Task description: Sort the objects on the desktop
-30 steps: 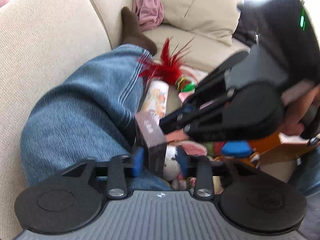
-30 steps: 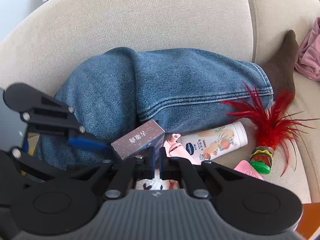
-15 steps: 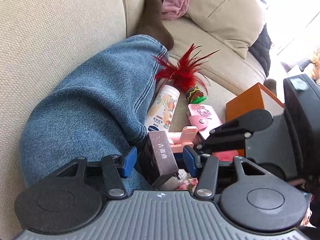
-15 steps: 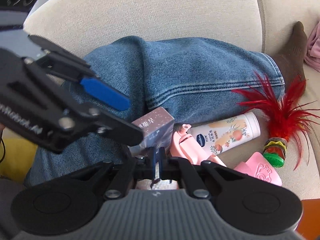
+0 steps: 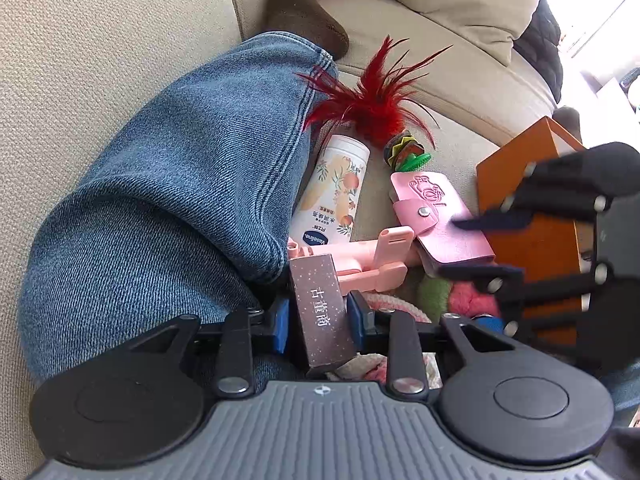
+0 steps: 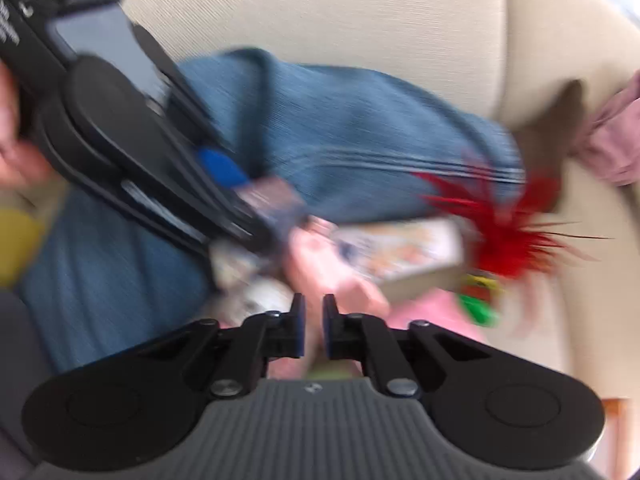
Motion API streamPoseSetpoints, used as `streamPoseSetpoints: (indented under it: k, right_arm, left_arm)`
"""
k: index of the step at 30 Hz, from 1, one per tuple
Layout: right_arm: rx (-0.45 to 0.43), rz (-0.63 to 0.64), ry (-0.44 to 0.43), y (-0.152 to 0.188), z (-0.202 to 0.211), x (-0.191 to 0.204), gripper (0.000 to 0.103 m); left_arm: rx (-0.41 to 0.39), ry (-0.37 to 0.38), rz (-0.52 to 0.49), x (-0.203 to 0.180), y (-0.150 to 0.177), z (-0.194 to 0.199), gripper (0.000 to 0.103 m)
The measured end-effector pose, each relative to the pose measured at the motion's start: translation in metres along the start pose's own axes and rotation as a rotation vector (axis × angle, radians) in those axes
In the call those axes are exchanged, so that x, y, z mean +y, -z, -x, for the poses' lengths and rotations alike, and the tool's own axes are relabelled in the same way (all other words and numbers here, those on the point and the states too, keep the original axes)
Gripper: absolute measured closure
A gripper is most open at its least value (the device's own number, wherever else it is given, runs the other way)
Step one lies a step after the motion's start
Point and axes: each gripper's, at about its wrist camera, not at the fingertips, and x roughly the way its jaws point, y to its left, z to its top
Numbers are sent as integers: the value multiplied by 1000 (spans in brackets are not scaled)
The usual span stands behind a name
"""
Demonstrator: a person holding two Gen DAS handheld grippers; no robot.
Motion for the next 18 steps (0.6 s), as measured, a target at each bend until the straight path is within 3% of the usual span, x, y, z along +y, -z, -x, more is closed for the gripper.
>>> streamPoseSetpoints:
  k: [3,6,12,18]
  right_arm:
    - [78,31,60,7,-3,-12,63]
    - [134,13,72,9,-15,-15,44]
    - [170,39,62,7,-35,0,39]
    - [221,25,167,3,-57,6,30]
  left_arm:
    - [-12,-4,-12,-1,5,3,71]
    - [-28,-10,-13,-2,9,7,72]
    - [-45,-7,-2,0,13,12,73]
    - [-71,-8,6,-1,17,11,73]
